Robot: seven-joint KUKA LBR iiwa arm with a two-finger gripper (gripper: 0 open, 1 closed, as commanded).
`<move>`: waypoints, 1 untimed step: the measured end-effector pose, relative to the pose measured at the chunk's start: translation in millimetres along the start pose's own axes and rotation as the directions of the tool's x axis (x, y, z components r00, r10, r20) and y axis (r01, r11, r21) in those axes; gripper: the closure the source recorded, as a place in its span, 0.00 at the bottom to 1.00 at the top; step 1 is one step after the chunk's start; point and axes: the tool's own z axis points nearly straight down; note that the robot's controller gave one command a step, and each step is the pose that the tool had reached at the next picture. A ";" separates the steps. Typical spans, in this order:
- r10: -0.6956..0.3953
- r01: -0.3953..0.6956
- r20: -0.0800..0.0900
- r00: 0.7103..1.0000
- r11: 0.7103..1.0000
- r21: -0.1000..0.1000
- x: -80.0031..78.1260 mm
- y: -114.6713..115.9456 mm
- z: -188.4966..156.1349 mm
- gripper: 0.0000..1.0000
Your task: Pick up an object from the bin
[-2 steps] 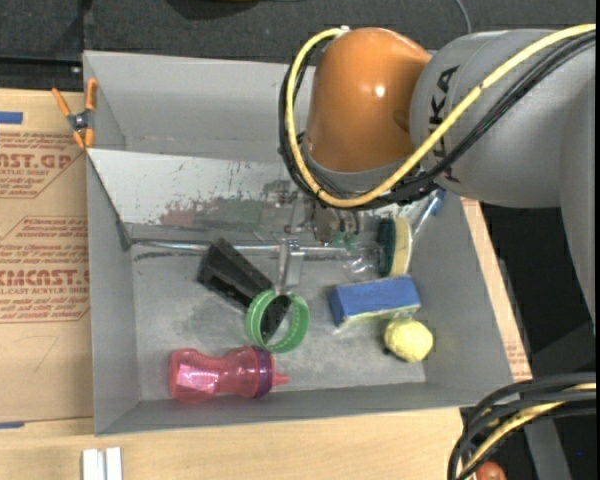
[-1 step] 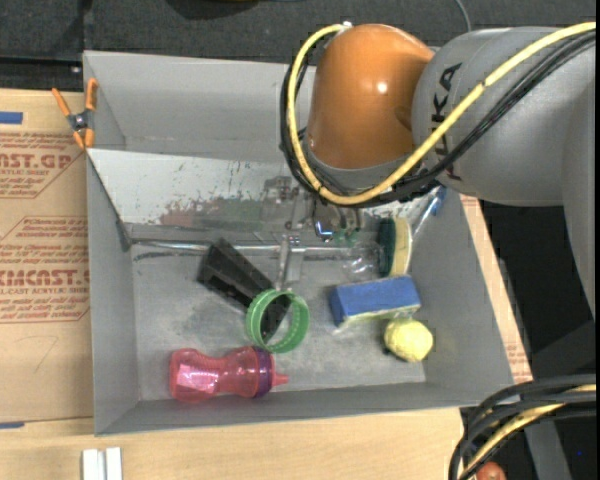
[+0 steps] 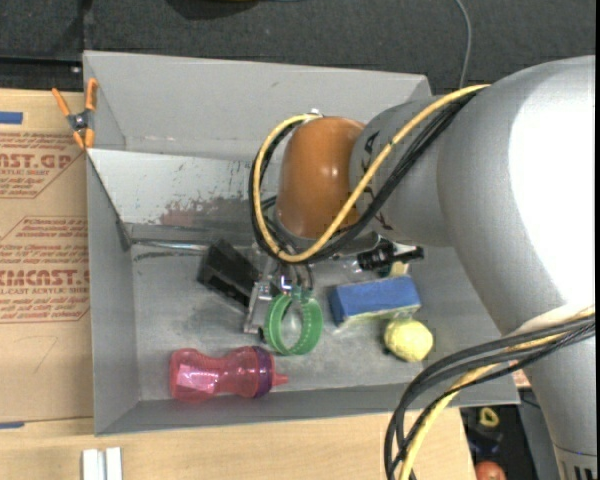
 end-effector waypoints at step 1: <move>0.072 -0.072 0.015 0.997 0.997 -0.006 -11.6 13.5 -66.6 0.00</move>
Offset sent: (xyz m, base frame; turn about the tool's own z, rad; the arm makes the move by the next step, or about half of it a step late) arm 0.0005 0.0014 -0.0174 0.0158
